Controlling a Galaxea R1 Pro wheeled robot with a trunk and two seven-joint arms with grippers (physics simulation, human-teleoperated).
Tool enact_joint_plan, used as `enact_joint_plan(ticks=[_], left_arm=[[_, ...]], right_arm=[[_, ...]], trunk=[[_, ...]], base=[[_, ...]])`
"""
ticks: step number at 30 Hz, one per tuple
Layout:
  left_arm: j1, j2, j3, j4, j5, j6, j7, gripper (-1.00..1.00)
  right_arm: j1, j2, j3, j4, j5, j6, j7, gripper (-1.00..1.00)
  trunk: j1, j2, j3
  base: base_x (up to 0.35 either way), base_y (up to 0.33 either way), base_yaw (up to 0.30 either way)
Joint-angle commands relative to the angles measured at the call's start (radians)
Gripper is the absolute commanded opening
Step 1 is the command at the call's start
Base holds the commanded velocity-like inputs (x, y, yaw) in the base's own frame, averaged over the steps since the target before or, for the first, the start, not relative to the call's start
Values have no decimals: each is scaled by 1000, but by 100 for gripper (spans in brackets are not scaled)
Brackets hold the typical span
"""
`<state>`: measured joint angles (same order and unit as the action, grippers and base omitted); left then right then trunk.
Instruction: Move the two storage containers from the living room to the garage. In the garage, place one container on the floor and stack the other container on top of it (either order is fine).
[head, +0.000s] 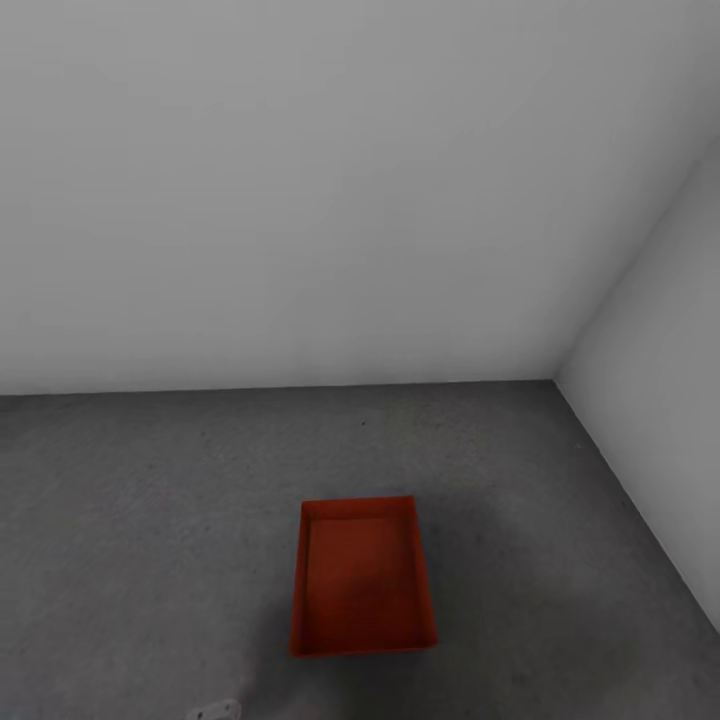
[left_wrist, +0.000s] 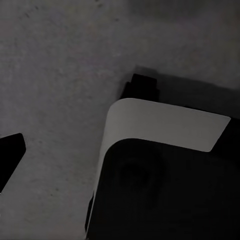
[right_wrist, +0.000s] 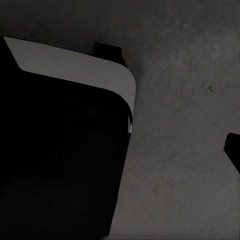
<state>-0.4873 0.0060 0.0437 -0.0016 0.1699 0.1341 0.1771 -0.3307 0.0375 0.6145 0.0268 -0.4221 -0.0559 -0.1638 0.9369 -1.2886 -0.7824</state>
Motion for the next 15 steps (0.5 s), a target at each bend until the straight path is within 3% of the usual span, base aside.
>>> enact_joint_plan(ticks=[1,15], left_arm=[[1,1,4,-1,4,2,2,100],[3,-1,-1,-3,-4,-5,4,100]], right_arm=[[-1,1,8,3,-10,-5,2,100],[-1,-1,8,4,-11,-5,7,100]], trunk=[[0,0,-1],[0,0,-1]], base=[[0,0,0],[-25,6,0]])
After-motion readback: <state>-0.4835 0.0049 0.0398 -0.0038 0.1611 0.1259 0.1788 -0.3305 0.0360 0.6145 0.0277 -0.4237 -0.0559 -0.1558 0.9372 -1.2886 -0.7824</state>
